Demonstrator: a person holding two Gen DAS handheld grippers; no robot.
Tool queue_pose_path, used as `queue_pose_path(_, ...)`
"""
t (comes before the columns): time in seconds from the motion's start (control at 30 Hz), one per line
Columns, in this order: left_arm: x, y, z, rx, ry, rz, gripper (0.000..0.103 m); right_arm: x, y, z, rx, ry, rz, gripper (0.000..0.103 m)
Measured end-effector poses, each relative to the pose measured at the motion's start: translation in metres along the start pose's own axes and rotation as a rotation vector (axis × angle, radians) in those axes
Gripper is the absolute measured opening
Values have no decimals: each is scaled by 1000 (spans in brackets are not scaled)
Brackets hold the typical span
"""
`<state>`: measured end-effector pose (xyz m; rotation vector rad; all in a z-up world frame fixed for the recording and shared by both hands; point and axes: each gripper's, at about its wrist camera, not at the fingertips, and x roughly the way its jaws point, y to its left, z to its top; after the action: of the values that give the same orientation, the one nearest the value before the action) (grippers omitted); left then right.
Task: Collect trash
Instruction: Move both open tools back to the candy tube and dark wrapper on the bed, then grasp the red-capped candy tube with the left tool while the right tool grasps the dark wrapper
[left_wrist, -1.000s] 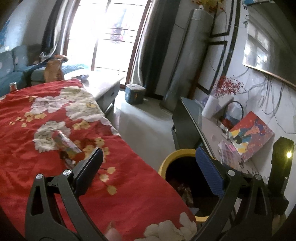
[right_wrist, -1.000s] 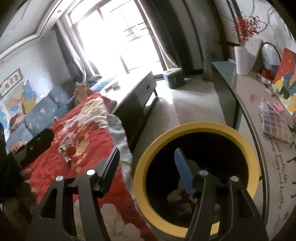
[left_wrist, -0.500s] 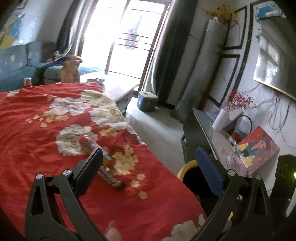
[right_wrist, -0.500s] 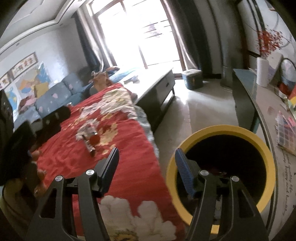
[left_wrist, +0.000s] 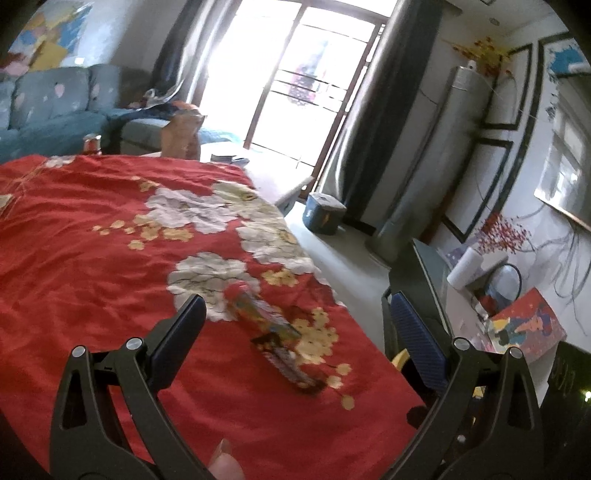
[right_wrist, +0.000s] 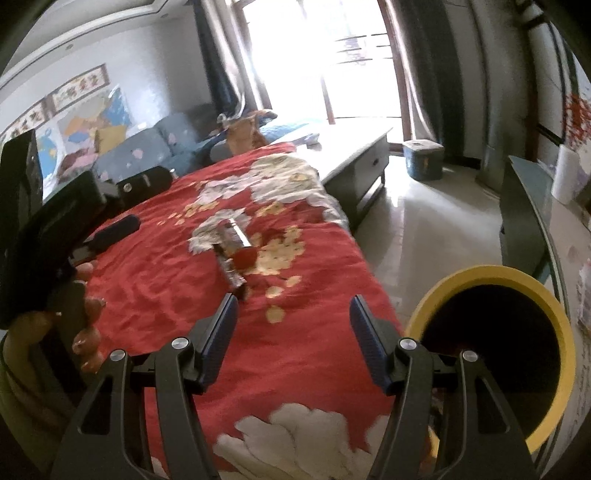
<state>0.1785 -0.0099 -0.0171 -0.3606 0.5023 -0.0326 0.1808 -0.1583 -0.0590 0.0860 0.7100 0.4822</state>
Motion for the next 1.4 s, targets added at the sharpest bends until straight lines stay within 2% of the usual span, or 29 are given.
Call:
queue_pose_path(0.23, 7, 29, 5, -65, 14, 34, 92, 30, 24, 4, -71, 49, 33, 61)
queue_pose_path(0.47, 34, 54, 8, -118, 84, 48, 91, 67, 39, 7, -109, 115, 70, 60)
queue_pose_path(0.6, 53, 59, 8, -133, 134, 37, 84, 84, 44, 10, -116, 145, 75, 59)
queue_pose_path(0.73, 70, 60, 6, -152, 184, 13, 79, 100, 47, 15, -118, 167, 86, 51)
queue_pose_path(0.97, 94, 62, 1, -198, 255, -18, 72, 118, 46, 13, -98, 207, 106, 22)
queue_pose_path(1.17, 113, 58, -3, -233, 313, -41, 70, 109, 42, 6, -72, 217, 144, 20)
queue_pose_path(1.4, 126, 53, -6, -226, 334, -16, 64, 86, 29, -6, -23, 211, 156, 19)
